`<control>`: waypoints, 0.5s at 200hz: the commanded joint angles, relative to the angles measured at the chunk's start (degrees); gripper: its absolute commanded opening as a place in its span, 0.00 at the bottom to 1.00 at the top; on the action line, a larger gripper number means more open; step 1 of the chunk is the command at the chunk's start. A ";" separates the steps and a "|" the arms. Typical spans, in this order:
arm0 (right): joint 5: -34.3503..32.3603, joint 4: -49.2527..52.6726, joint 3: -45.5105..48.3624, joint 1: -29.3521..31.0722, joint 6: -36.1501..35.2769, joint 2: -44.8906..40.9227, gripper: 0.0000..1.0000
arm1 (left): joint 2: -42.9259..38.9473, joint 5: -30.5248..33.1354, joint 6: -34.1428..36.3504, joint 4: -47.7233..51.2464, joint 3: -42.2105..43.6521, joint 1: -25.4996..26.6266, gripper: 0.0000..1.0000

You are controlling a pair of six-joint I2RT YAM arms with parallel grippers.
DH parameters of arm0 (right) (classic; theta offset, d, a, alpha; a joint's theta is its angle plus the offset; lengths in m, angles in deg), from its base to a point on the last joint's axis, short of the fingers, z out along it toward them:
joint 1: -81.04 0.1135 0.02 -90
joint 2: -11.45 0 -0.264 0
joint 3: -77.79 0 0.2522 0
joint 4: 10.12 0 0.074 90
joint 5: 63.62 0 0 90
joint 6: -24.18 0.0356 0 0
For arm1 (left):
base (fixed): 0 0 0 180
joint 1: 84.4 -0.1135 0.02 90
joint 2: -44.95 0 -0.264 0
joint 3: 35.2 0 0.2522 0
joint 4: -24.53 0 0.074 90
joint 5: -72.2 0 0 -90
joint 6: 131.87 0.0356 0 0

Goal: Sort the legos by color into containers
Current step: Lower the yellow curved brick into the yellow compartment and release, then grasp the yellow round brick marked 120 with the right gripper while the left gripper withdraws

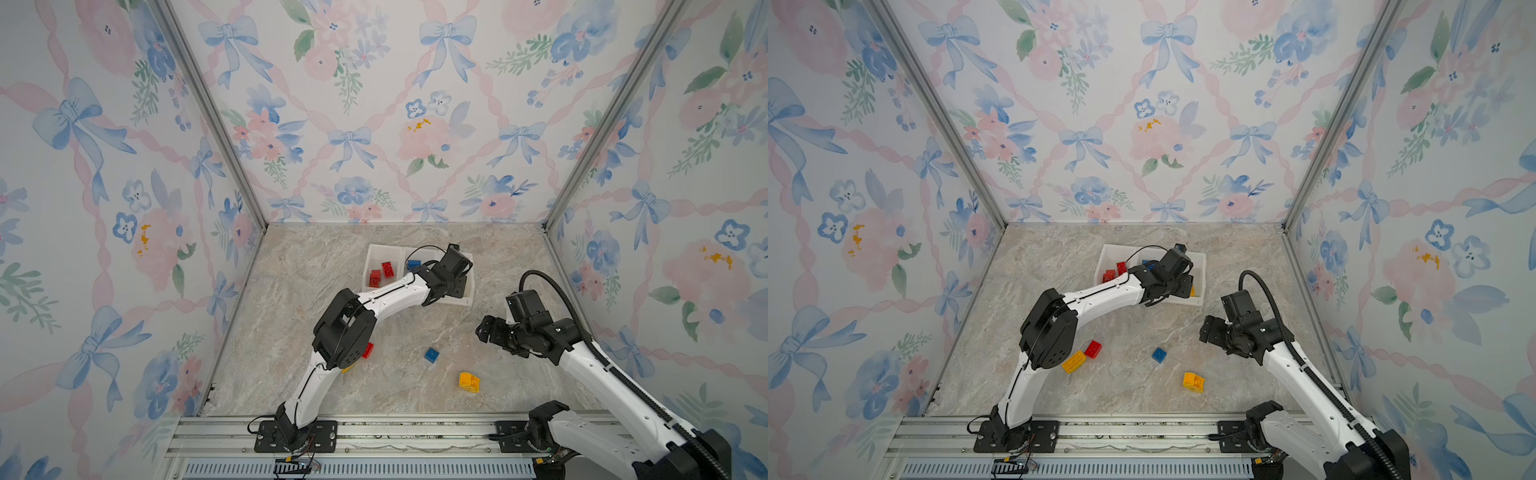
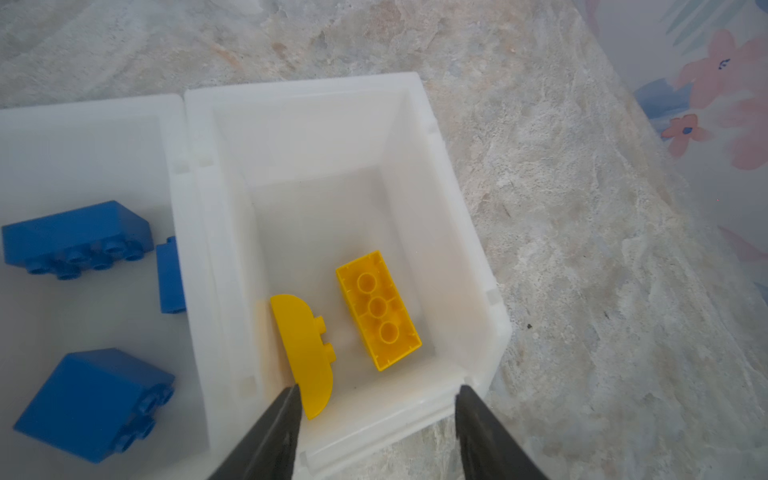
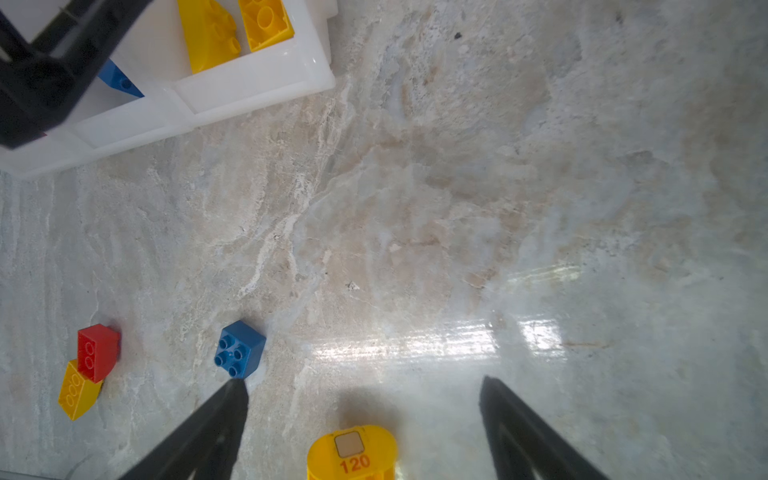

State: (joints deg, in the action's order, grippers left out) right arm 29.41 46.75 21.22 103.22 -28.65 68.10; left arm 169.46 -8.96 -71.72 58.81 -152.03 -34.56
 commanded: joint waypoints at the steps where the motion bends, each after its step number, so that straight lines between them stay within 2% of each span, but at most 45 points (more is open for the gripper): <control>1: -0.23 3.00 -0.26 2.55 -3.41 -0.96 0.91 | -3.98 -1.83 -0.32 -1.65 3.51 -0.03 0.61; 100: -5.74 4.89 2.42 20.36 -1.75 -0.77 0.93 | -15.72 -3.11 -0.26 -6.16 19.29 -0.12 0.63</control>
State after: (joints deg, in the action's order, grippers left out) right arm 26.11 49.81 21.96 120.11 -31.14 67.92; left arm 157.83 -11.47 -71.74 54.50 -135.98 -34.56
